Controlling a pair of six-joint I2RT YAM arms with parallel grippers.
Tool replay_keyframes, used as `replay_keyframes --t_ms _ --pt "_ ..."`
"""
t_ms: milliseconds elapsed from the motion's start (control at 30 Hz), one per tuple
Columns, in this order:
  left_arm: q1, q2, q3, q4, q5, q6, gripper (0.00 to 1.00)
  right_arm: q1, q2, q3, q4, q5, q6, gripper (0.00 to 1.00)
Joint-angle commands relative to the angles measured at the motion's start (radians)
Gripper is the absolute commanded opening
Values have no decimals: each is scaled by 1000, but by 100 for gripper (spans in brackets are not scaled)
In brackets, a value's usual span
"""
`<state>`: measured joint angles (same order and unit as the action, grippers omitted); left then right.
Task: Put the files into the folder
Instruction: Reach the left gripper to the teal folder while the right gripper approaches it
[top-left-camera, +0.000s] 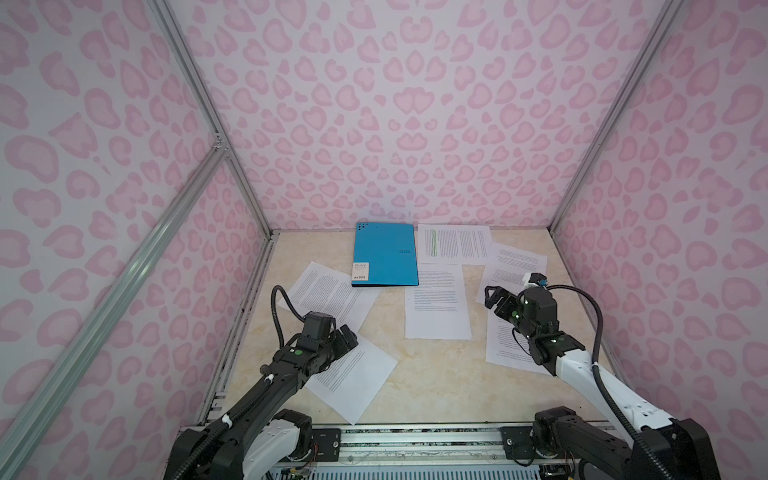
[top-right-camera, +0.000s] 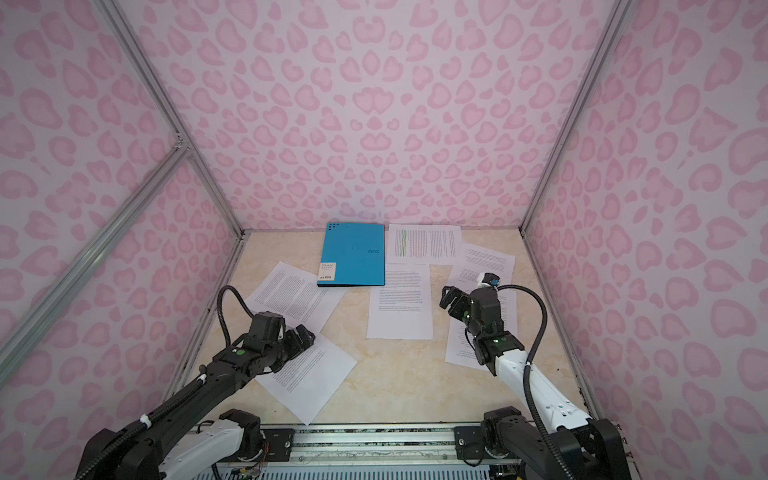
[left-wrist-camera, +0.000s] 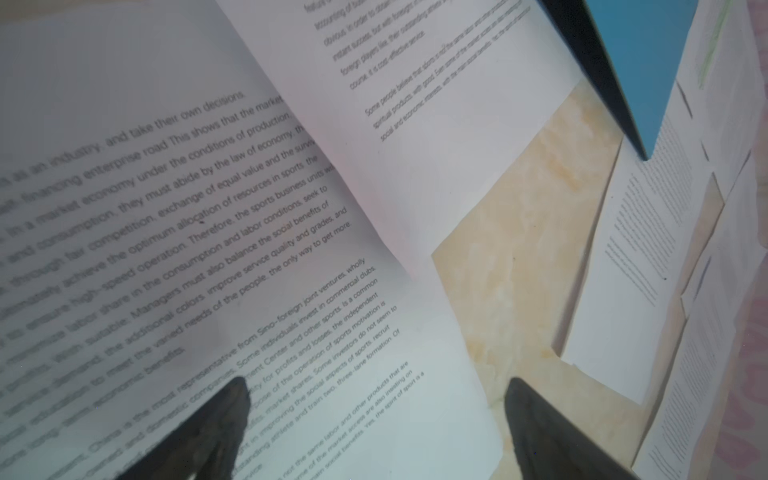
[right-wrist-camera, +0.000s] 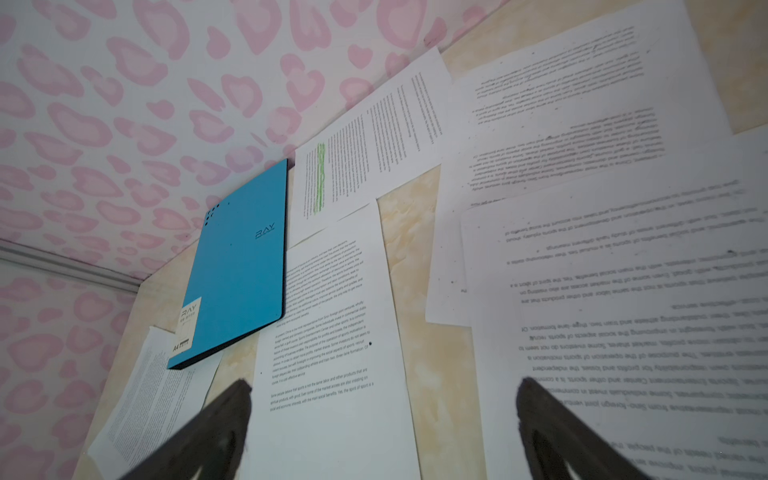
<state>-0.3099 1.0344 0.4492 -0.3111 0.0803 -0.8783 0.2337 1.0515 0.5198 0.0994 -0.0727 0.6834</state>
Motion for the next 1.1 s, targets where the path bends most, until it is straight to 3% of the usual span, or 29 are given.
replay_keyframes --t_ms 0,367,567,800,933,1067 --pt "-8 42 -3 75 -14 -53 97 23 10 5 -20 -40 -26 99" --pt "8 224 18 97 -146 -144 97 38 9 -10 13 -109 -28 99" --pt "118 283 47 96 -156 -116 97 38 3 -10 16 -139 -35 99" --pt "268 332 122 82 -70 -13 97 39 1 -7 13 -152 -36 99" --pt "270 252 176 84 48 62 97 37 -4 -8 14 -153 -31 99" --pt "247 99 126 198 208 -30 97 38 6 -3 22 -176 -18 99"
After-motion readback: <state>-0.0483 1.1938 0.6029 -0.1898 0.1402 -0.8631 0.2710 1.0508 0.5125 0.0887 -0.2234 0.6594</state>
